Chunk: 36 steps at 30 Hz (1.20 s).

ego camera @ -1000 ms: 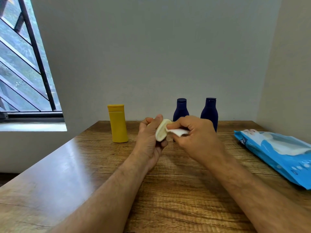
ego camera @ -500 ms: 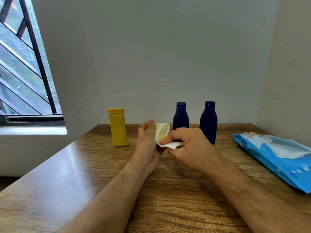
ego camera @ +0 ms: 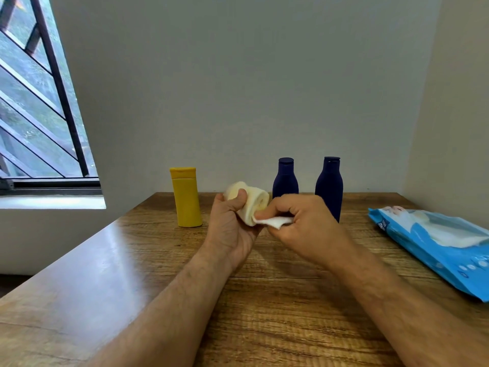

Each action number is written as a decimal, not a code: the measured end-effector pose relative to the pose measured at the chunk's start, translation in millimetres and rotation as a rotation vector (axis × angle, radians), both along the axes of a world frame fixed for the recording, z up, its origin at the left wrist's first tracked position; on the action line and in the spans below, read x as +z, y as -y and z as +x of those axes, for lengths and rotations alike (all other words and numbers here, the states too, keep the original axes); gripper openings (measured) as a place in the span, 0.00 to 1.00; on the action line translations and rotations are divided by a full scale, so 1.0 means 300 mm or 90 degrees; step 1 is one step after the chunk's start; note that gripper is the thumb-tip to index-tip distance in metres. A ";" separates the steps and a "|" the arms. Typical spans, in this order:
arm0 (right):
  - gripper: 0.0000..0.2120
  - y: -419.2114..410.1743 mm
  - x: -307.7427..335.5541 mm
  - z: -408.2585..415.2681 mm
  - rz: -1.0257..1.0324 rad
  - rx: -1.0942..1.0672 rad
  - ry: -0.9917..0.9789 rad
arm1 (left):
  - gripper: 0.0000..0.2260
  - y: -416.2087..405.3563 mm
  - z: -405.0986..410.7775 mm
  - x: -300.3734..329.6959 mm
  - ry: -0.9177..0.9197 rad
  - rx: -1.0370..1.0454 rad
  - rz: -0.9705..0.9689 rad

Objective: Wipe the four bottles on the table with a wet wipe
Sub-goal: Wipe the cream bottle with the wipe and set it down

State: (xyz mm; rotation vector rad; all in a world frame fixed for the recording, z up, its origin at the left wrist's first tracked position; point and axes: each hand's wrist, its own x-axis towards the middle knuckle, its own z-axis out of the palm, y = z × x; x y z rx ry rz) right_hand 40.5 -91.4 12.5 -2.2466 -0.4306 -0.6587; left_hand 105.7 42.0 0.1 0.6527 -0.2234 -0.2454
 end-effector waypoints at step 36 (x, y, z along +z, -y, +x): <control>0.09 0.022 -0.004 0.010 -0.047 -0.056 -0.004 | 0.37 -0.009 0.068 -0.077 0.284 0.448 0.799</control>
